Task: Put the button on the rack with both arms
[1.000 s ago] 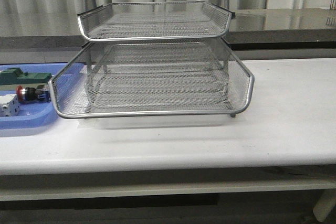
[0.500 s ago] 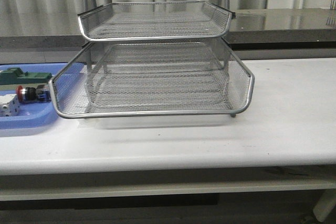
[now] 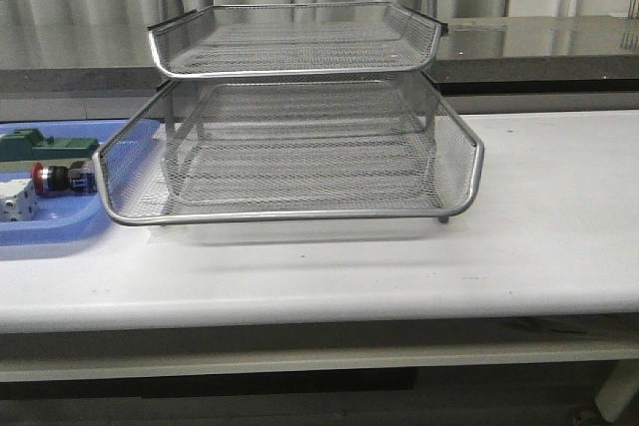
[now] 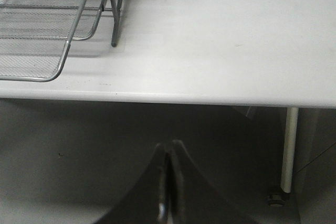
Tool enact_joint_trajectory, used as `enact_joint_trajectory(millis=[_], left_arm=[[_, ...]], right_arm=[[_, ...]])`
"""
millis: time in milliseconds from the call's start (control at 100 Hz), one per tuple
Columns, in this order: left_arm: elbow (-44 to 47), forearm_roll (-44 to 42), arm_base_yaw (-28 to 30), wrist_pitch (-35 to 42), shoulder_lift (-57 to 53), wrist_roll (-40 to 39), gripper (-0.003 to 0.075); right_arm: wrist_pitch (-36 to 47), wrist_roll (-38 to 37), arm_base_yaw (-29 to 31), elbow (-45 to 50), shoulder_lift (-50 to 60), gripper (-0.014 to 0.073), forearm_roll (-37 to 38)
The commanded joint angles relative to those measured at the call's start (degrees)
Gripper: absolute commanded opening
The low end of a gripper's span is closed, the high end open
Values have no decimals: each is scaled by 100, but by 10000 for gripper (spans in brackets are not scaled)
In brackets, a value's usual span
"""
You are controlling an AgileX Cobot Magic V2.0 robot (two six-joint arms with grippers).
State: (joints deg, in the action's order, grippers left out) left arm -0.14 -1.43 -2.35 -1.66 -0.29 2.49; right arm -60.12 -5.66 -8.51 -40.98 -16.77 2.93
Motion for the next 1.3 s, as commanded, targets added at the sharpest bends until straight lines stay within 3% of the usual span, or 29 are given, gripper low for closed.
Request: enact_joint_trajectory(millis=[0, 450, 640, 810, 1040, 1290], left_arm=[[319, 39, 1, 508, -178, -60, -21], [319, 39, 1, 508, -178, -60, -21], [271, 48, 1, 938, -178, -60, -21], [5, 722, 1, 836, -128, -60, -21], [-938, 1289, 1, 98, 646, -60, -21], [-2616, 1264, 1, -1125, 2425, -60, -21]], right_arm=[[370, 5, 5, -174, -71, -71, 75], [370, 5, 5, -174, -71, -71, 75], [370, 5, 5, -174, -71, -71, 75], [370, 5, 5, -174, -71, -71, 75], [370, 5, 5, -174, -71, -71, 75], [370, 5, 5, -174, -71, -71, 75]])
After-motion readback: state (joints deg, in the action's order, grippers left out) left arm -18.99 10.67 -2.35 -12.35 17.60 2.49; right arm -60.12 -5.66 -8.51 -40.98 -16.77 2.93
